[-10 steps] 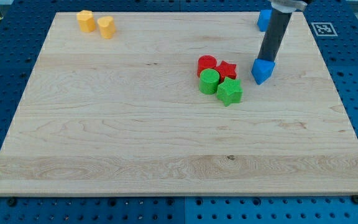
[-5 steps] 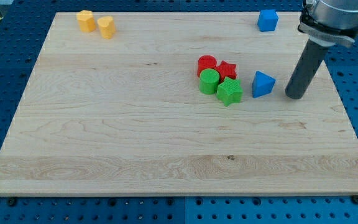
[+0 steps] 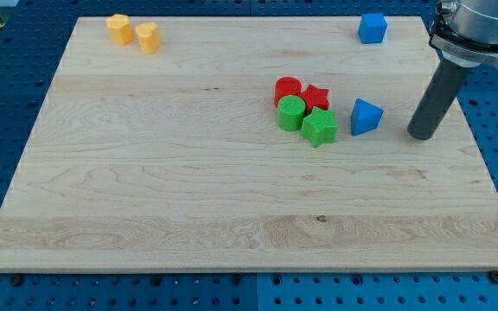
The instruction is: Push the blue triangle closer to the green star
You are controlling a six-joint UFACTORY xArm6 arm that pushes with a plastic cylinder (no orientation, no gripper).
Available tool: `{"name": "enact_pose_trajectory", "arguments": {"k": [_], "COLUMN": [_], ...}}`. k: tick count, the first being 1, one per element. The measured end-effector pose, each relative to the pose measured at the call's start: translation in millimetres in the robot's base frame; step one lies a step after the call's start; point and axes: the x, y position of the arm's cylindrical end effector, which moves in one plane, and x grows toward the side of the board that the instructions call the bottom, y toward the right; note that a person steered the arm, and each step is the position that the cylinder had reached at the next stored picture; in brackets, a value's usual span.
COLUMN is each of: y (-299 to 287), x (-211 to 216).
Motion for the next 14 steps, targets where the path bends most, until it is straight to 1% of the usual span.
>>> {"name": "enact_pose_trajectory", "arguments": {"k": [2,5,7,9,10,12,14], "y": [-54.5,-56.7,-51.8,-3.9,-0.2,-44.1,-68.4], "x": [-0.4,-2.2,-19.4,-51.9,-52.4,-52.4,-52.6]}}
